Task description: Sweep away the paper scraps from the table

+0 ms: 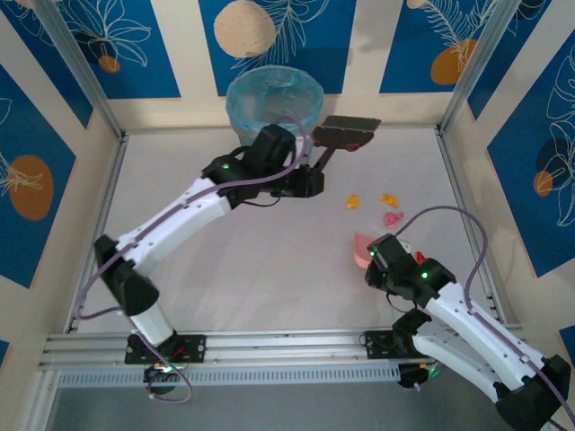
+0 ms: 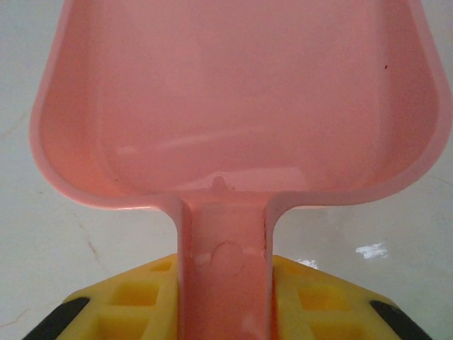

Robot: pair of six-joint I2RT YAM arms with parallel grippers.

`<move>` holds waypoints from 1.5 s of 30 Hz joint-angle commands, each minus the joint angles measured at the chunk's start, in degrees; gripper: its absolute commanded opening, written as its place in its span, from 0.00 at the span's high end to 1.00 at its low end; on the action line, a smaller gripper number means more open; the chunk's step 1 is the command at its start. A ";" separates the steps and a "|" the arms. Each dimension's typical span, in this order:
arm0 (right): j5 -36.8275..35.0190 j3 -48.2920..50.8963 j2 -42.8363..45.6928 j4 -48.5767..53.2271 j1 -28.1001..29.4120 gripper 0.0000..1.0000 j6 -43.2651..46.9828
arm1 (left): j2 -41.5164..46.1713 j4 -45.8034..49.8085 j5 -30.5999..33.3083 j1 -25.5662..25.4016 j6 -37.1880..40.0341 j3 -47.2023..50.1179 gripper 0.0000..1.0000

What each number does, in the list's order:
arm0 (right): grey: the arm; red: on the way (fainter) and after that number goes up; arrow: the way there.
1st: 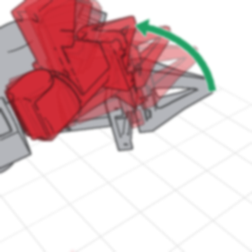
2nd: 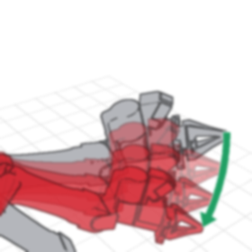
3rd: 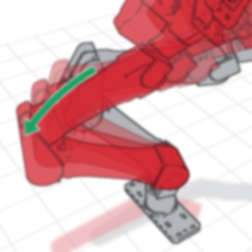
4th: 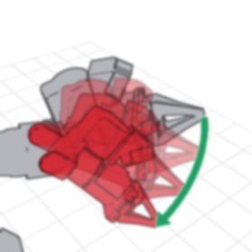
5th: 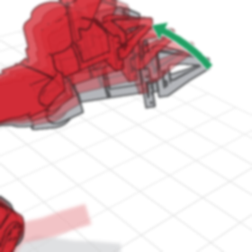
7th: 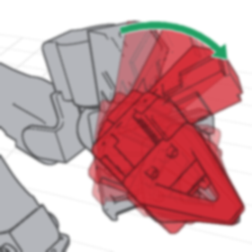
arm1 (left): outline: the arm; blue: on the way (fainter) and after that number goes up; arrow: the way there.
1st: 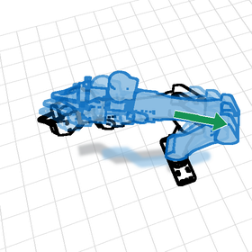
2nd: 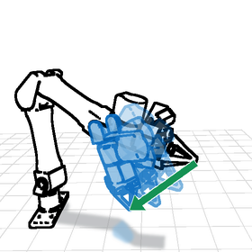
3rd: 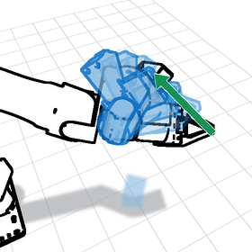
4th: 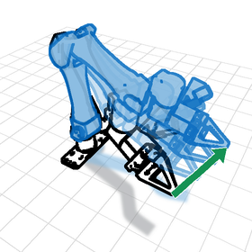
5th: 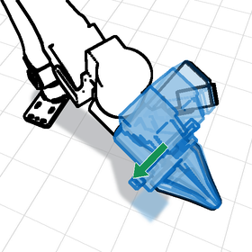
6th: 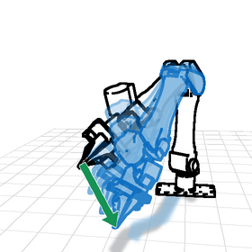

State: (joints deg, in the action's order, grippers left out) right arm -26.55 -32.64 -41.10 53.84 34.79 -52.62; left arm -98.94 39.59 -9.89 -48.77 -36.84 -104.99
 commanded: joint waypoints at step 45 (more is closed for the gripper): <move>-1.37 6.73 -20.96 -26.70 4.41 1.00 -1.94 | -38.72 33.45 -17.19 3.13 -3.16 -36.05 1.00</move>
State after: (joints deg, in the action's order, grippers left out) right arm -29.56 -27.27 -63.51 26.79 39.62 -54.94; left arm -137.01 68.82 -24.73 -45.98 -41.58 -139.48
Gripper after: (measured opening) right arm 0.285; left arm 0.302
